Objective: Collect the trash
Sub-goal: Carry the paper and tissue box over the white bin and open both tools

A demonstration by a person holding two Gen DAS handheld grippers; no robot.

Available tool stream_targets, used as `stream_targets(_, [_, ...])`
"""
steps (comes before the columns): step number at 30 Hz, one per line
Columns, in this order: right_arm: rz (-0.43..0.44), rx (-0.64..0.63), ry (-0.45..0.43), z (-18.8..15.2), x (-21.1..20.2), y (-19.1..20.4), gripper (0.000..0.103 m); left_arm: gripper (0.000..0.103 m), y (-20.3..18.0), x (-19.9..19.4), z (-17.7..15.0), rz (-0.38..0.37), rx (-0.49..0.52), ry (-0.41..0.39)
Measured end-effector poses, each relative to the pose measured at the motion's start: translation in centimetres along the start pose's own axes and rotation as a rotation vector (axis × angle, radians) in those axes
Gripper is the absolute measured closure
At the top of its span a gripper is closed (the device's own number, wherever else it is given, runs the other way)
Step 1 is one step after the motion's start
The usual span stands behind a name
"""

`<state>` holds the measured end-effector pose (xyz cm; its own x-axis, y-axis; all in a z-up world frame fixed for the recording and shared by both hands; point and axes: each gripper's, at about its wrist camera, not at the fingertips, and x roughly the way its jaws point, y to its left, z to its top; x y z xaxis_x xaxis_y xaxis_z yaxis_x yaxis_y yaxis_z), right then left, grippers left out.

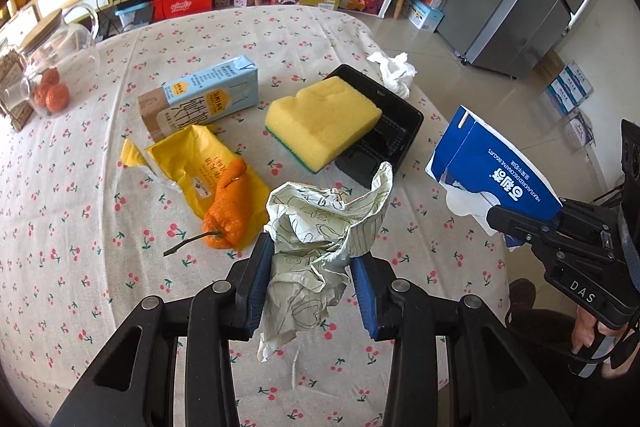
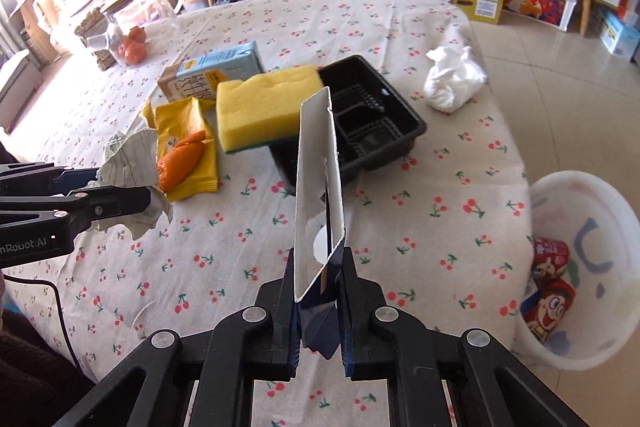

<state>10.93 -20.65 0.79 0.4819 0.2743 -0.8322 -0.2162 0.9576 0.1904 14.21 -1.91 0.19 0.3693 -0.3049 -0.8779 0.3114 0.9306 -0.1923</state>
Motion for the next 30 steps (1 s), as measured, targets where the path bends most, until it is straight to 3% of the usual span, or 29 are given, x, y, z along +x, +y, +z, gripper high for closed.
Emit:
stream_targets(17, [-0.127,0.188,-0.055,-3.2,-5.5,-9.6,0.090,0.063,-9.2,2.7,1.9,-0.089,0.116,-0.012])
stream_targets(23, [-0.209,0.248,-0.035,-4.2,-5.5,-13.1,0.088,0.063,-12.3,4.1,2.2,-0.112,0.172,-0.019])
stream_targets(30, [-0.241,0.308,-0.003,-5.1,-4.2,-16.3,0.086,0.063,-15.2,5.8,2.7,-0.158,0.221,-0.018])
